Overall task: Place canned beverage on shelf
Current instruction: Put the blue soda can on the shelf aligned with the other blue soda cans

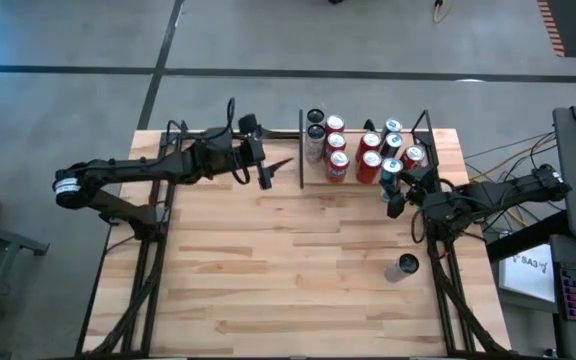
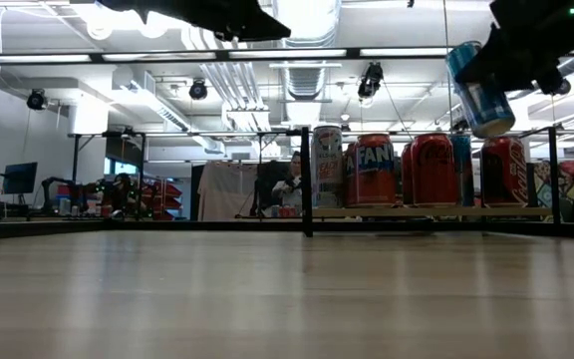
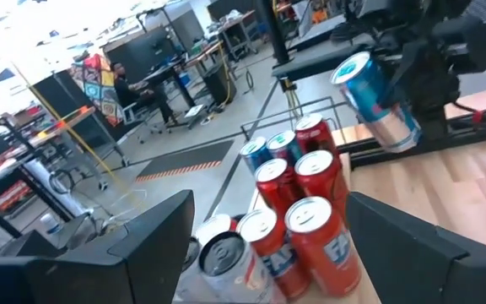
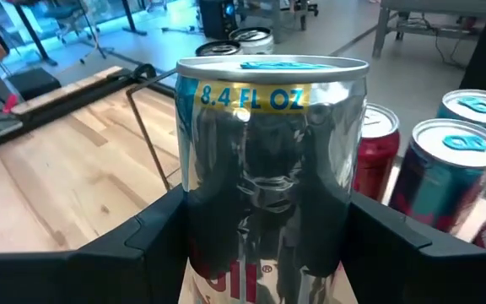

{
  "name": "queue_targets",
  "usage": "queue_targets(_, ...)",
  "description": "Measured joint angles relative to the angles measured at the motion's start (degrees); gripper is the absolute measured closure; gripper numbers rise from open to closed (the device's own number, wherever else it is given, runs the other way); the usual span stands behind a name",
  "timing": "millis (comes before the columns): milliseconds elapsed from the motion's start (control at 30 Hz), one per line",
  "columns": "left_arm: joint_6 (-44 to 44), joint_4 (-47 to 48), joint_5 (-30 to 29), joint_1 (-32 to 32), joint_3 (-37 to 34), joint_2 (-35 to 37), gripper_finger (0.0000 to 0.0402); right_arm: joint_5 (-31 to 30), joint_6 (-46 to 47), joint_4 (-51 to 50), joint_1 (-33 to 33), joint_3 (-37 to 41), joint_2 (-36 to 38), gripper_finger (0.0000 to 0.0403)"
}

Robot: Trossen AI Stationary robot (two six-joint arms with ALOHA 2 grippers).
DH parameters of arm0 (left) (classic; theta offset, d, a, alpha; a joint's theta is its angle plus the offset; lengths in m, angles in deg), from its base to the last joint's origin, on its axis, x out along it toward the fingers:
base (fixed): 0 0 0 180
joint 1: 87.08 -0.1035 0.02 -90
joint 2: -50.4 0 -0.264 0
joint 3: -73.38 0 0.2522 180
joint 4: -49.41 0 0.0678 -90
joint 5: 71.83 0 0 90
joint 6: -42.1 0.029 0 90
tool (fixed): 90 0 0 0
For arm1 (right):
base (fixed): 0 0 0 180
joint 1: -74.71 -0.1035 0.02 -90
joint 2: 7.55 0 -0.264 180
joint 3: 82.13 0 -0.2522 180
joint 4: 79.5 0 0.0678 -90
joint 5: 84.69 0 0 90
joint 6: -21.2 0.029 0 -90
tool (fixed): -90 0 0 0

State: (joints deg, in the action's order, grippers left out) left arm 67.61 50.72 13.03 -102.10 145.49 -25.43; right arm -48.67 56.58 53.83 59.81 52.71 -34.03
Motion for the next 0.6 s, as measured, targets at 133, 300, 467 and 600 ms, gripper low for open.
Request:
queue_targets(133,0.3,0.9,0.1,-1.6,0.0,0.2,0.0109,-1.1,0.0,-0.2,-0.1,2.0,3.0,0.0166)
queue_targets(300,1.4,1.1,0.1,-3.2,-0.1,0.2,0.0109,-3.8,0.8,1.3,-0.1,6.2,4.0,0.0166)
queue_targets(467,2.3,1.1,0.2,-4.6,-0.2,0.5,0.0109,-6.2,1.1,3.7,-0.1,9.1,4.0,0.0166)
queue_targets(600,2.5,1.0,0.2,-5.5,-0.2,0.6,0.0109,-7.7,1.1,5.3,-0.1,11.3,4.0,0.0166)
